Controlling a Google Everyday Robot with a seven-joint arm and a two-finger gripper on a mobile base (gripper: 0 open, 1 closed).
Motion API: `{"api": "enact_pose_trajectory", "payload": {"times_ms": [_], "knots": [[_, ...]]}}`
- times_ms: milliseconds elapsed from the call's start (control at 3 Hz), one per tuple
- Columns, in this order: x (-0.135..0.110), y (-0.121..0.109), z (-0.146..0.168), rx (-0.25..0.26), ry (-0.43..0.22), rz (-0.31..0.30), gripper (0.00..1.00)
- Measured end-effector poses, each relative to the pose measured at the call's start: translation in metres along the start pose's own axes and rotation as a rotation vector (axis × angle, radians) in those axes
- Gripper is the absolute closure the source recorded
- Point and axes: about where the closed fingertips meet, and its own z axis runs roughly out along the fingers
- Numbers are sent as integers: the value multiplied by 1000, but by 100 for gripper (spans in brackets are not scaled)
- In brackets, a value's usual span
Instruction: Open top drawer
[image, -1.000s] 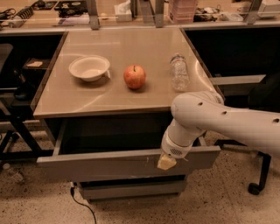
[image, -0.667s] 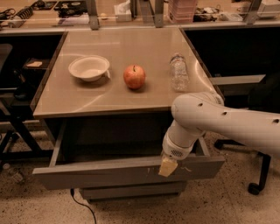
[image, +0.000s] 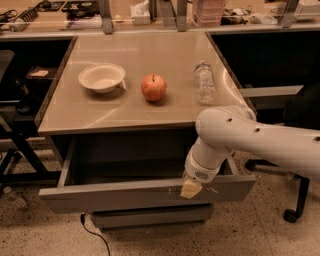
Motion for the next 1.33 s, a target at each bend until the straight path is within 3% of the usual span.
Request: {"api": "enact_pose_trajectory", "payload": {"times_ms": [1333], "knots": [[27,44,-15,3,-32,92,100]]}}
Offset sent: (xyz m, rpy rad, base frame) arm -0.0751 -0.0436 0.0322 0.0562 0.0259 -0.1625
